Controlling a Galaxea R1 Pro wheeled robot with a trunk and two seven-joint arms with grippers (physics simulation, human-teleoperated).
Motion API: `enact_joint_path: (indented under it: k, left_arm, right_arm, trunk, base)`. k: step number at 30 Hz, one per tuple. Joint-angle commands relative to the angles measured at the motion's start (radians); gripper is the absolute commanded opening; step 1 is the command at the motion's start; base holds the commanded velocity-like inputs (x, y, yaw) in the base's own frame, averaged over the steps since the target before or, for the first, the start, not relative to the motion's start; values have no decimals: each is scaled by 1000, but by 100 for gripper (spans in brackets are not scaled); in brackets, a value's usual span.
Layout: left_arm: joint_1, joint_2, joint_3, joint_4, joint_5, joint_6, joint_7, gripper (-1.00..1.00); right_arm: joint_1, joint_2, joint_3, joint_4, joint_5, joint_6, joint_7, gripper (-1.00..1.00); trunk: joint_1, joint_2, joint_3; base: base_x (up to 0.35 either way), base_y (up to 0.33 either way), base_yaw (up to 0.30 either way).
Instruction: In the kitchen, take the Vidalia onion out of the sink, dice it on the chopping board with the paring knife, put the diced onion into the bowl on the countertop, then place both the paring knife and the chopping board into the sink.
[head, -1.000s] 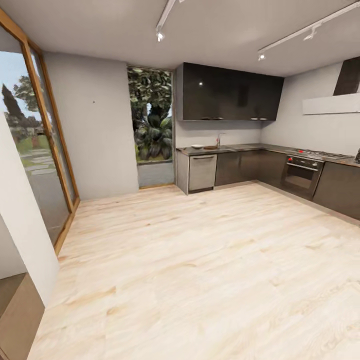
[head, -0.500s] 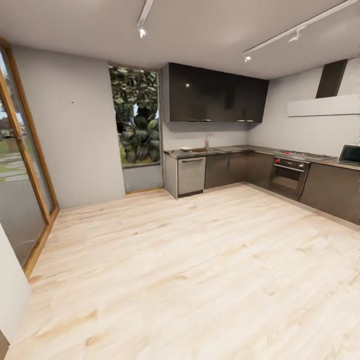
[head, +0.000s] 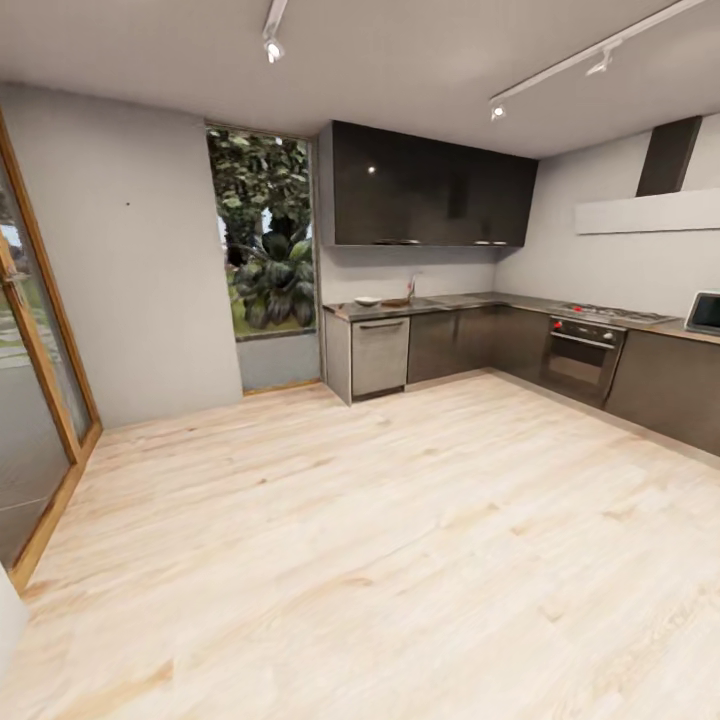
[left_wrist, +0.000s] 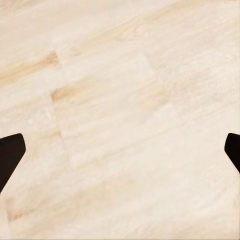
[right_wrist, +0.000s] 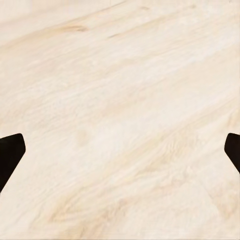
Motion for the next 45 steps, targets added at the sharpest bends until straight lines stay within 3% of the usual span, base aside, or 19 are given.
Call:
enact_joint_path:
  k: [1,19,45]
  left_arm:
    - [0,0,0,-1,1,-2,1,100]
    - [0,0,0,-1,1,-2,1,100]
    - [0,-2,0,-1,1,-2,1,100]
  right_arm:
    - [0,0,1,1,0,-3,0,100]
    - [-1,0,2,1,0,-3,0,100]
    - [-1,0,1,1,0,-3,0,100]
  trunk:
    - [1,0,-1]
    - [1,0,-1]
    - [1,0,-1]
  base:
    - [333,0,0]
    - [333,-22,0]
    - [333,-126,0]
